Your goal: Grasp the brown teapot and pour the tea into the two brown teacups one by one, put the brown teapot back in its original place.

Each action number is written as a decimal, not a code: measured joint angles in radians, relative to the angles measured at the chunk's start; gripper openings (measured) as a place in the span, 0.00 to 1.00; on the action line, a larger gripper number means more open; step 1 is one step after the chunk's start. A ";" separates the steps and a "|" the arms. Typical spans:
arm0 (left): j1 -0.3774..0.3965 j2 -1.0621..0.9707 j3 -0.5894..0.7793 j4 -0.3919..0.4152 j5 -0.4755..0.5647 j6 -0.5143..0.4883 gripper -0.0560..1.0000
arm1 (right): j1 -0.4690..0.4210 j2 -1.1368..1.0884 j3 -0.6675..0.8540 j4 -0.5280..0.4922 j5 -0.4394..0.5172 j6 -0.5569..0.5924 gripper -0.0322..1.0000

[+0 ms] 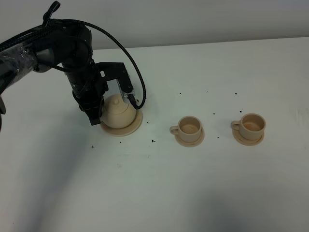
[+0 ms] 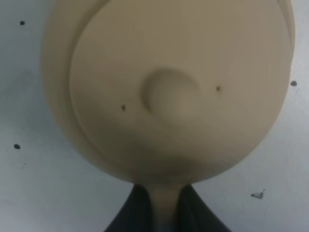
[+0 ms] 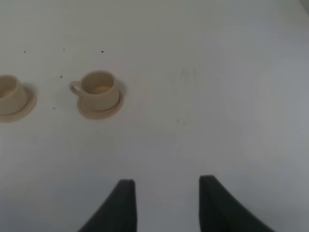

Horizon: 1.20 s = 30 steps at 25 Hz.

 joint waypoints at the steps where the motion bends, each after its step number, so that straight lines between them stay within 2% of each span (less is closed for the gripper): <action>1: 0.000 0.000 0.000 0.000 0.000 0.000 0.20 | 0.000 0.000 0.000 0.000 0.000 0.000 0.36; 30: 0.008 -0.053 0.000 -0.016 0.016 0.000 0.20 | 0.000 0.000 0.000 0.001 0.000 0.000 0.36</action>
